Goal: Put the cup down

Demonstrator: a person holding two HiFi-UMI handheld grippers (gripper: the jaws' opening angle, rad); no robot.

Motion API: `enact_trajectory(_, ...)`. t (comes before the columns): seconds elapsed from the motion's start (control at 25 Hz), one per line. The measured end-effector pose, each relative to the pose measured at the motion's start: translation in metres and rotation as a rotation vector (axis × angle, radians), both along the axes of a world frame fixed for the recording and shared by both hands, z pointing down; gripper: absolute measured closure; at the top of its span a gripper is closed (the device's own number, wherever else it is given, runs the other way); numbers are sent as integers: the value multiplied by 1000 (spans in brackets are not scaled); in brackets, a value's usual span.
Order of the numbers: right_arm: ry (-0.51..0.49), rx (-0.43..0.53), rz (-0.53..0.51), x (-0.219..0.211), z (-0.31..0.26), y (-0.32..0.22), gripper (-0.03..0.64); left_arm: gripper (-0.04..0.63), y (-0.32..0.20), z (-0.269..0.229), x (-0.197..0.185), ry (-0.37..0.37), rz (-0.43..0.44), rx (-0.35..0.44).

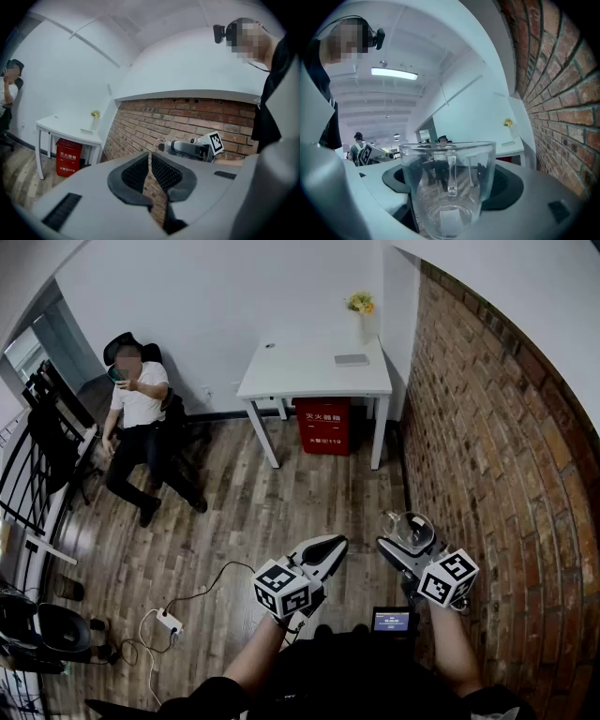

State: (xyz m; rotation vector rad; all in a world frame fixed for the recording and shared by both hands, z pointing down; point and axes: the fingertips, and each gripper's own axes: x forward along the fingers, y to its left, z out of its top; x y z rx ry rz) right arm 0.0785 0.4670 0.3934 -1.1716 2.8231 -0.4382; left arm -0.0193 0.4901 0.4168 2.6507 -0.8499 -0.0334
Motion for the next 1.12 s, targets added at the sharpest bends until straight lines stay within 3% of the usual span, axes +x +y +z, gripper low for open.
enact_trajectory(1.12,-20,-32,7,-8,7,-3,201,565,-3,5,-12,4,-2,-16)
